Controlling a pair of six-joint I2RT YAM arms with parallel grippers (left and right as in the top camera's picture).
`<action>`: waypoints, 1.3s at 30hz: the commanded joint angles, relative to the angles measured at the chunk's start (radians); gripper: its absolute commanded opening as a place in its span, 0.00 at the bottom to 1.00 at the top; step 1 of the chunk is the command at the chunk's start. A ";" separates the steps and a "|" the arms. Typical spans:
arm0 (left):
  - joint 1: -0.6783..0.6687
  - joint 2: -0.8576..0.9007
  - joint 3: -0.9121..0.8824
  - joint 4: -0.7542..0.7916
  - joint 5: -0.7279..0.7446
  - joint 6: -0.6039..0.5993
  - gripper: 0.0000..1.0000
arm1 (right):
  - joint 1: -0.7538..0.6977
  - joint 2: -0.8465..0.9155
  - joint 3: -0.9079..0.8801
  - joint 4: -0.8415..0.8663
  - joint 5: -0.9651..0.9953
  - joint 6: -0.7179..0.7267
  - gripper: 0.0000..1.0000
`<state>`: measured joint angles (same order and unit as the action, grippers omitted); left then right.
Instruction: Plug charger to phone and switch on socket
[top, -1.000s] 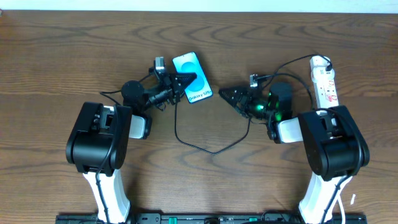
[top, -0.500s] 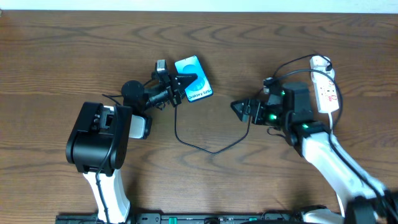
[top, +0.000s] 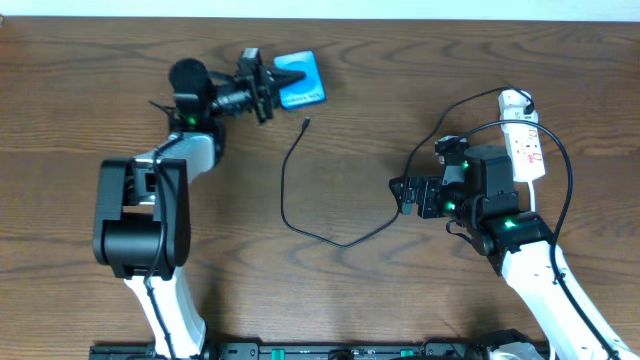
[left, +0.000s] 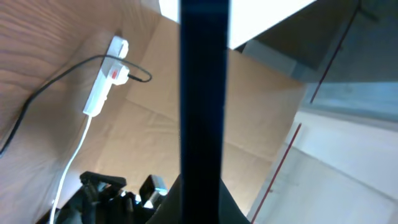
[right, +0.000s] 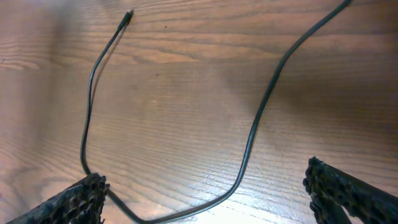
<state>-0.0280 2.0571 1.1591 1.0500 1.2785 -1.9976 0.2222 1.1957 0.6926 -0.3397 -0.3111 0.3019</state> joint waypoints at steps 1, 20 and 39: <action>0.028 -0.011 0.032 -0.002 0.087 -0.024 0.07 | 0.006 -0.008 0.004 -0.002 -0.021 -0.018 0.99; -0.013 -0.011 0.032 -0.187 0.117 -0.088 0.07 | 0.006 -0.008 0.004 -0.028 -0.047 0.016 0.99; -0.024 -0.011 0.032 -0.187 0.033 -0.087 0.07 | 0.006 -0.008 0.004 -0.040 -0.047 0.016 0.99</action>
<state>-0.0551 2.0575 1.1667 0.8558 1.3228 -2.0235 0.2222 1.1957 0.6926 -0.3782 -0.3477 0.3073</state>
